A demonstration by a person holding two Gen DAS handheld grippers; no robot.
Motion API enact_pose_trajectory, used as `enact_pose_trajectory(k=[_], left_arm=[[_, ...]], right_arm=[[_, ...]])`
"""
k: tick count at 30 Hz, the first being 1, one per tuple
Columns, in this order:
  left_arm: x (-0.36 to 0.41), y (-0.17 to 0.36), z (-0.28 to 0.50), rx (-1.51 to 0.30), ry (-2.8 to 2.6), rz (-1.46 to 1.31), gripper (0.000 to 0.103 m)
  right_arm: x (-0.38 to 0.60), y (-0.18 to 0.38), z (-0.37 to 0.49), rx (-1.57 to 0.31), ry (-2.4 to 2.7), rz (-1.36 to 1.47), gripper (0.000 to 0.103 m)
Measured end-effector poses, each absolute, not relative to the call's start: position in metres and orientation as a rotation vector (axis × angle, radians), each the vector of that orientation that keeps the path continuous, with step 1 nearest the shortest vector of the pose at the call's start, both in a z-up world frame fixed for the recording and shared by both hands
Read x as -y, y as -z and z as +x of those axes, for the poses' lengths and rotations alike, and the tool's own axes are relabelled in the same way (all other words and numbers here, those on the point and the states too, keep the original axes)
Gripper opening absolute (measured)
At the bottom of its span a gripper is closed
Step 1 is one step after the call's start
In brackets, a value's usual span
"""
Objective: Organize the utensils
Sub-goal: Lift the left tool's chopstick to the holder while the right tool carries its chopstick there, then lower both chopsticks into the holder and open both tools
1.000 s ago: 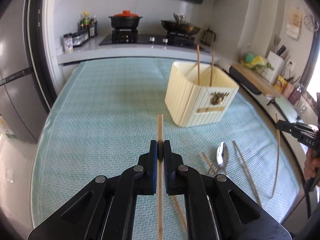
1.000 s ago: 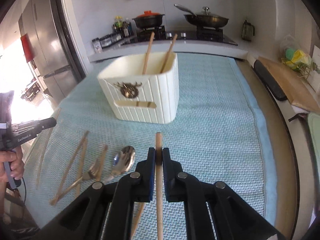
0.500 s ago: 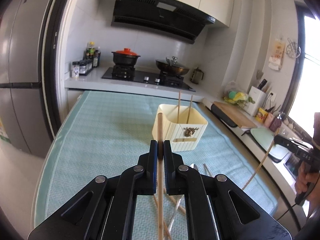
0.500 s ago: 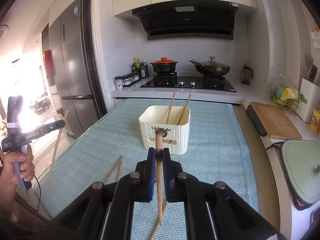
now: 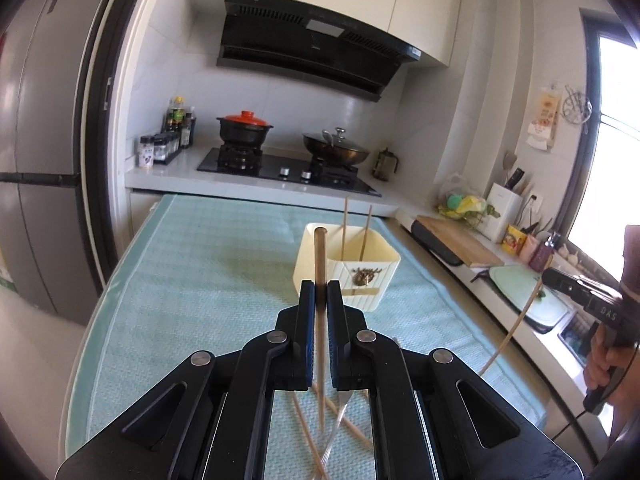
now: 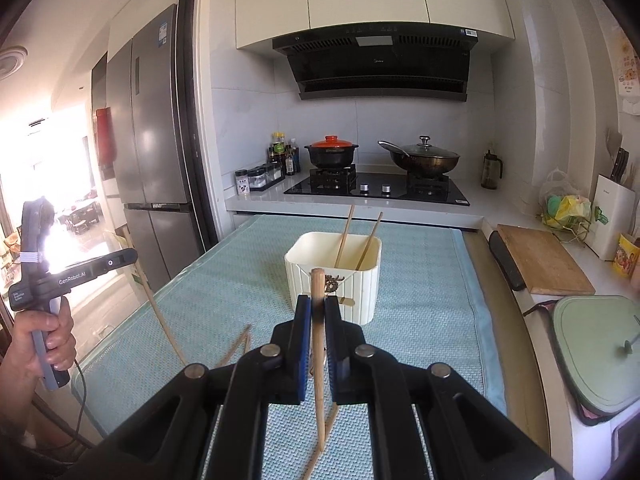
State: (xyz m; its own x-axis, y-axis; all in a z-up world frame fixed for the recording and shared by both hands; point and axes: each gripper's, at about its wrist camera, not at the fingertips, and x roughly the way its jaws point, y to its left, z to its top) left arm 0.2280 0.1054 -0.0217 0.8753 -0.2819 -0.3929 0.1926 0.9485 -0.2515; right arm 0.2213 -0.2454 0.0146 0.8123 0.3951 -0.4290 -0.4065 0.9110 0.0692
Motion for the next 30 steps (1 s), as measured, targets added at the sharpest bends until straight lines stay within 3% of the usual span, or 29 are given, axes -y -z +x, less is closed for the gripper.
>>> enact_pose_trajectory(k=[10,21,30], left_arm=[[-0.095,-0.021,0.261,-0.387,0.302,-0.212,0.003],[-0.081,-0.076,0.351,-0.304,0.302,-0.244,0.003],[-0.047,-0.055,0.441,-0.377,0.273,-0.202,0.003]], right_arm=[[0.243,-0.042,0.256,-0.402,-0.444,0.011,0.007],[0.227,-0.101,0.340,-0.269,-0.408,0.041,0.007],[0.206,-0.089,0.428,-0.286,-0.393,0.052,0.007]])
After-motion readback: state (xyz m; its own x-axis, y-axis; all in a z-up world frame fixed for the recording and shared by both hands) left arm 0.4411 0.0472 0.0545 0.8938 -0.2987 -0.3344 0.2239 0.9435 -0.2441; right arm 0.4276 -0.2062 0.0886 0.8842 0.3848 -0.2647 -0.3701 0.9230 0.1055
